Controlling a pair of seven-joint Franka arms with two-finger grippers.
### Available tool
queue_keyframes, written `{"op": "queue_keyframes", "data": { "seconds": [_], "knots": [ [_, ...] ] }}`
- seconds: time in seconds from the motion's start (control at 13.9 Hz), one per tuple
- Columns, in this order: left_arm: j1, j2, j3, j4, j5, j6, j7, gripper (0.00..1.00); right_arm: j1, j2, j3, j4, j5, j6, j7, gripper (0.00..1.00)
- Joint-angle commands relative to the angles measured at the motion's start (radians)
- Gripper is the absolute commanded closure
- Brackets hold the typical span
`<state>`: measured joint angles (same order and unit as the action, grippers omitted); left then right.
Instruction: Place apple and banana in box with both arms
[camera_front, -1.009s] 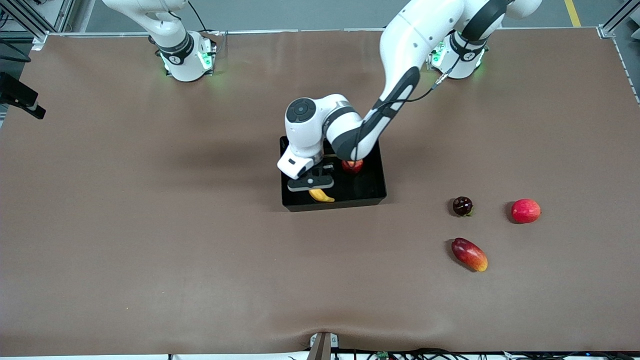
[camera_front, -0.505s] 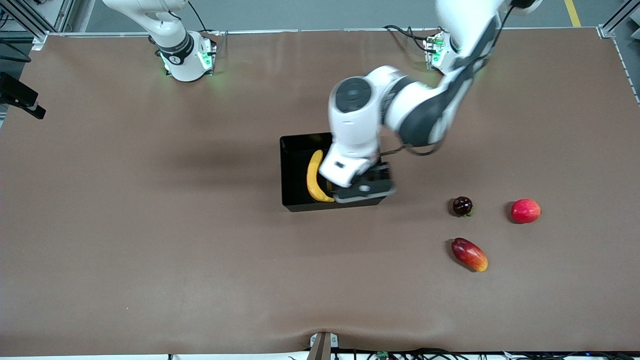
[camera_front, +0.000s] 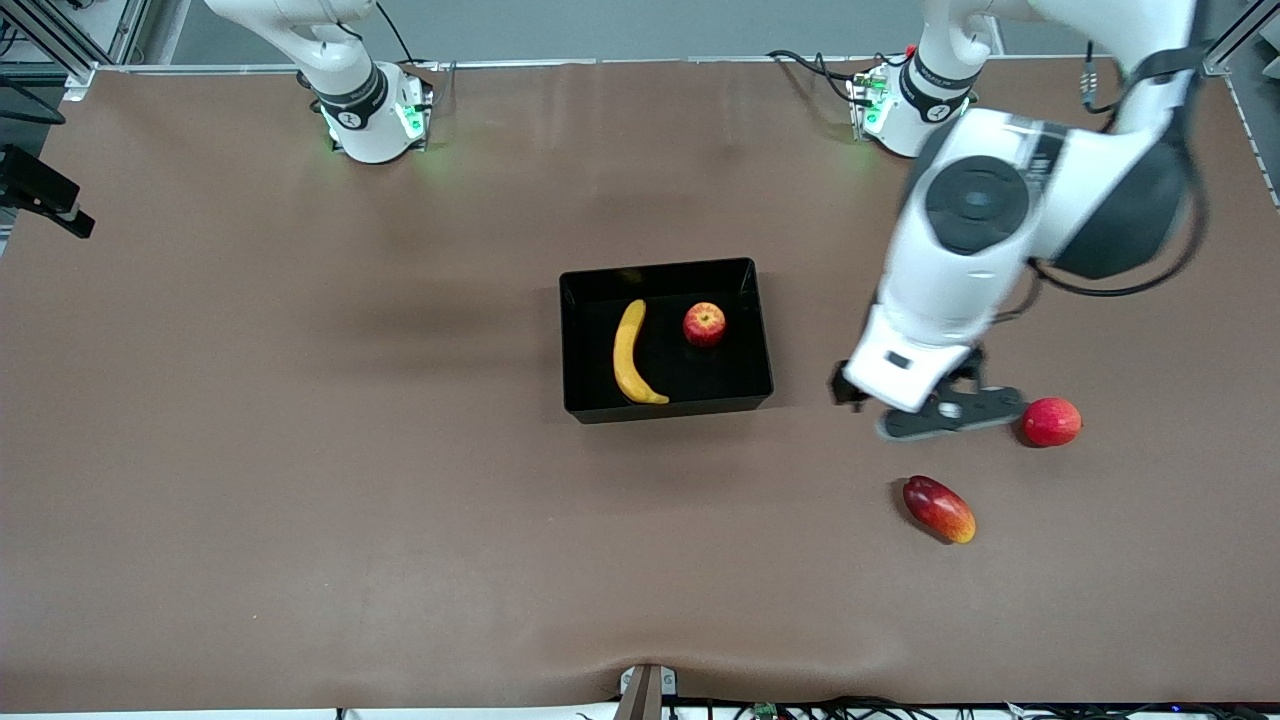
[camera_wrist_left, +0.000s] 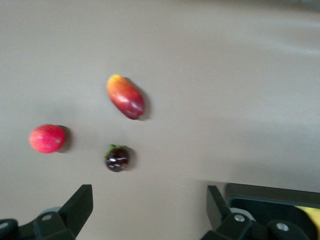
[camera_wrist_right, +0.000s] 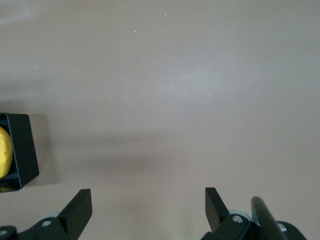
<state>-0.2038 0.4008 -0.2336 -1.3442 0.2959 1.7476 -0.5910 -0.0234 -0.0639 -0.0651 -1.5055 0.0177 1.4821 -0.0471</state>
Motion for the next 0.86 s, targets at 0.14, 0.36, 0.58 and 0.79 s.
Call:
{"op": "queue_keyframes", "data": {
  "seconds": [0.14, 0.36, 0.58, 0.79],
  "knots": [
    [0.177, -0.091, -0.009, -0.038, -0.015, -0.022, 0.296, 0.0, 0.002, -0.002, 0.001, 0.001, -0.018, -0.005, 0.001, 0.0],
    [0.244, -0.149, -0.01, -0.042, -0.069, -0.114, 0.381, 0.0, 0.003, -0.002, 0.002, -0.001, -0.018, -0.005, 0.001, 0.0],
    [0.282, -0.245, -0.01, -0.093, -0.095, -0.174, 0.463, 0.0, 0.005, -0.002, 0.002, -0.001, -0.018, -0.005, 0.001, 0.0],
    [0.326, -0.356, -0.01, -0.18, -0.181, -0.169, 0.507, 0.0, 0.003, -0.002, 0.002, -0.001, -0.018, -0.006, 0.001, 0.0]
  ]
}}
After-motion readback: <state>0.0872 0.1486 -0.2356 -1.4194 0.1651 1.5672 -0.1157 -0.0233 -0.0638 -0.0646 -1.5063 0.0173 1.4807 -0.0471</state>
